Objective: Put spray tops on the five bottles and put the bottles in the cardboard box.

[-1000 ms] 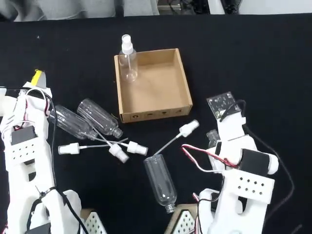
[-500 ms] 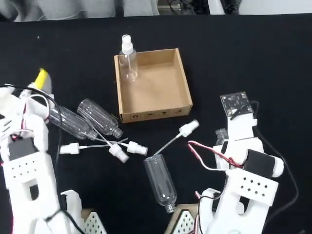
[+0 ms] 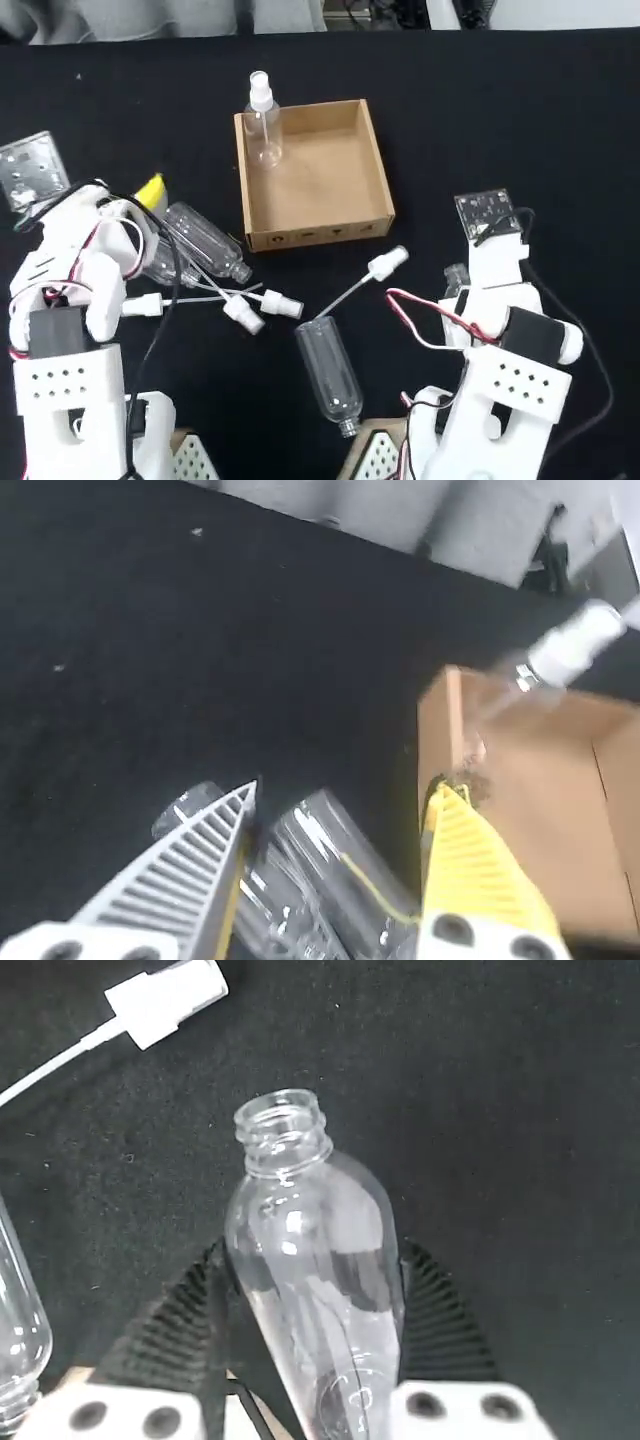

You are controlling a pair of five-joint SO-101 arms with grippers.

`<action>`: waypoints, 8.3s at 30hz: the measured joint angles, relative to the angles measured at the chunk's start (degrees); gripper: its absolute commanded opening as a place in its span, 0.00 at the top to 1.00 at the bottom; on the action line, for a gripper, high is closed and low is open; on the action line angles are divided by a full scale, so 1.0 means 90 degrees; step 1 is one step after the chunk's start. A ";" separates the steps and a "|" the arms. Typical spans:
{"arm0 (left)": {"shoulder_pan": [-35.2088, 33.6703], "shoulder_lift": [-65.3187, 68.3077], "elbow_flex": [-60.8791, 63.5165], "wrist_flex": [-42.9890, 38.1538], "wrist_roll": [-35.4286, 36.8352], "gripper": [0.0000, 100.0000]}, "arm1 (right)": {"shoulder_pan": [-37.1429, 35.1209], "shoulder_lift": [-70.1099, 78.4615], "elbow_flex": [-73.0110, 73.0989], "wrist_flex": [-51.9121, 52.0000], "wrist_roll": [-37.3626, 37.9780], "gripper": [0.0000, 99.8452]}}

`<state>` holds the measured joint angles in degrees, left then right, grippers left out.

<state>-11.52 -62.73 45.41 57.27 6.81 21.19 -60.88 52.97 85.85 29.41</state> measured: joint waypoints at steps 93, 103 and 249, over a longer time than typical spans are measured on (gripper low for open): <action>0.3575 0.4220 0.1436 -0.0801 -0.6613 0.89 | 0.0000 0.0000 0.0000 0.0000 0.0000 0.90; 0.3575 0.4220 0.1446 -0.0801 -0.4962 0.88 | 0.0000 0.0000 0.0000 0.0000 0.0000 0.90; 0.4142 0.3389 -0.3819 0.2794 -0.1270 0.96 | 0.0000 0.0000 0.0078 0.0000 0.0000 0.90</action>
<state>25.76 -32.22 11.03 82.42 -4.62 21.19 -60.88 53.67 85.85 29.41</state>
